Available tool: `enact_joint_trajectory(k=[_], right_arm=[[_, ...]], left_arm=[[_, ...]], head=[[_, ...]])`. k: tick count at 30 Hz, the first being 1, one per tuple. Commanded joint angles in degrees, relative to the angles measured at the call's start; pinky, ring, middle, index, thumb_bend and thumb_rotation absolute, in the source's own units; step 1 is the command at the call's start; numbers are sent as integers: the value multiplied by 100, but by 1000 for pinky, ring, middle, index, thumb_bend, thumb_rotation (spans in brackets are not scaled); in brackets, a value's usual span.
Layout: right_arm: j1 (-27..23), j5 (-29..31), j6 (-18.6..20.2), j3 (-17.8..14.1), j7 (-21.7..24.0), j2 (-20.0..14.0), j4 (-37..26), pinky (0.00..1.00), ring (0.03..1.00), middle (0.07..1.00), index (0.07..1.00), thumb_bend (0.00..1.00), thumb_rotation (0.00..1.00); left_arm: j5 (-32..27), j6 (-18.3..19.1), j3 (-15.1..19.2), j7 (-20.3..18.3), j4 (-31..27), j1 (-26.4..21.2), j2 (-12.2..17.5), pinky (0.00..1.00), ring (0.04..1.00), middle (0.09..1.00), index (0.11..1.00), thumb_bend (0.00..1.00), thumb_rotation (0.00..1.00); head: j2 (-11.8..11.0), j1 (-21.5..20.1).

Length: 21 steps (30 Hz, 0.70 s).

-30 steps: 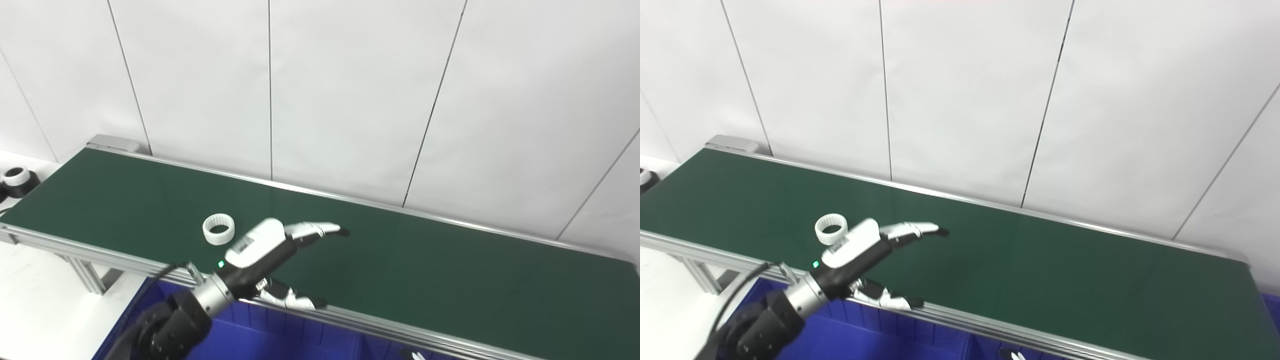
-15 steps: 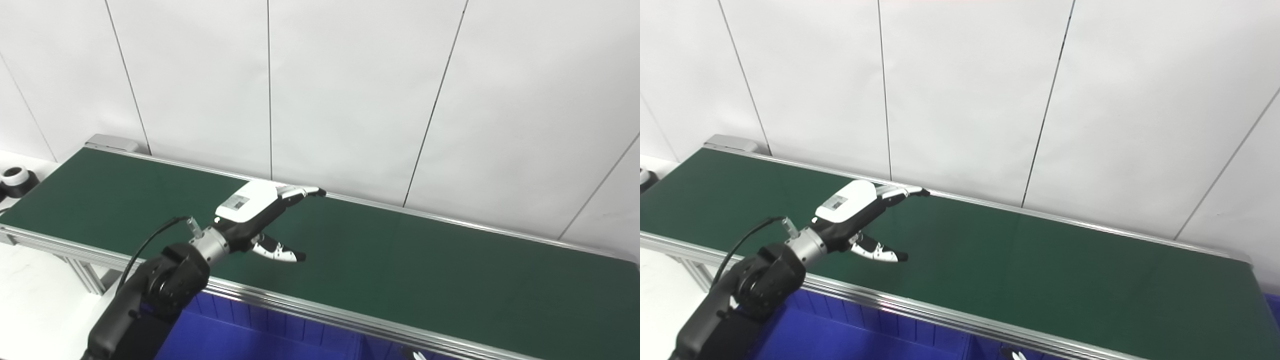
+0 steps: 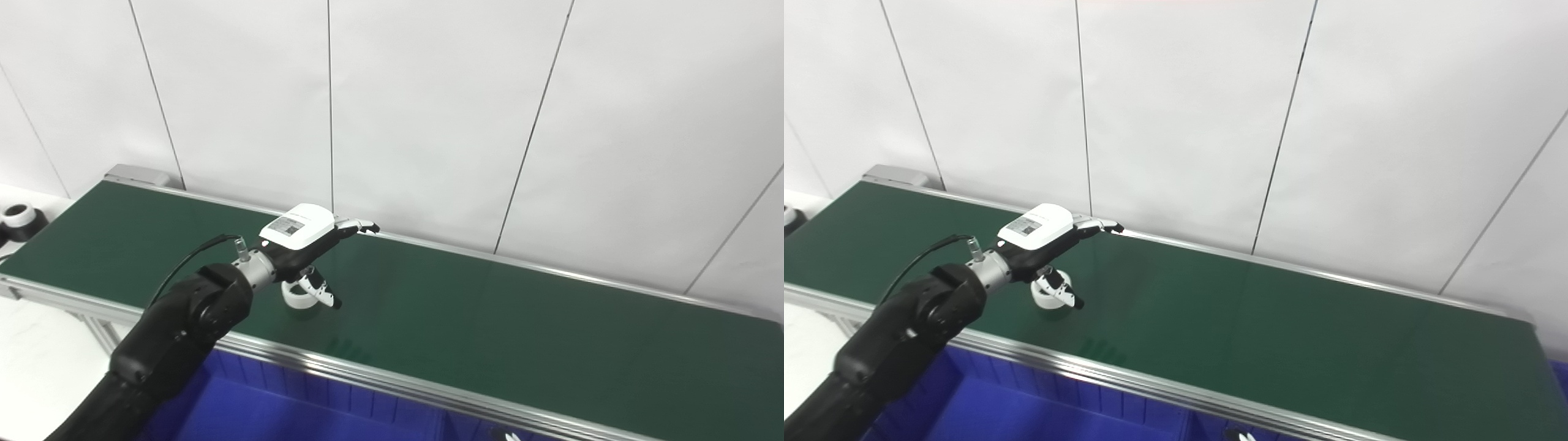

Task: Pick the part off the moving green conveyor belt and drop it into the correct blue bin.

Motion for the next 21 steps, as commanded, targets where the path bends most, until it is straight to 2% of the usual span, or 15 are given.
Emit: enact_joint_trajectory(k=[1, 10, 16, 21], right_arm=[[-5, 108, -162, -67, -43, -15, -188, 869, 946, 974, 950, 343, 953], [-59, 292, -164, -146, 22, -79, -177, 869, 950, 989, 968, 336, 940], [-64, 369, -6, -185, 103, -114, -295, 848, 946, 995, 975, 348, 959], [-49, 276, -18, -253, 94, -127, -320, 846, 947, 987, 969, 361, 955]], left_arm=[[111, -121, -20, 381, 158, -343, 140, 754, 842, 862, 878, 900, 63], [370, -139, -380, 830, 946, -458, 79, 791, 863, 884, 894, 876, 71], [502, -85, -694, 1174, 1539, -552, -167, 787, 864, 886, 900, 883, 92], [526, -149, -952, 1553, 2215, -728, -406, 794, 860, 876, 885, 915, 54]], head=[[6, 6], [36, -55], [37, -110], [32, -154]])
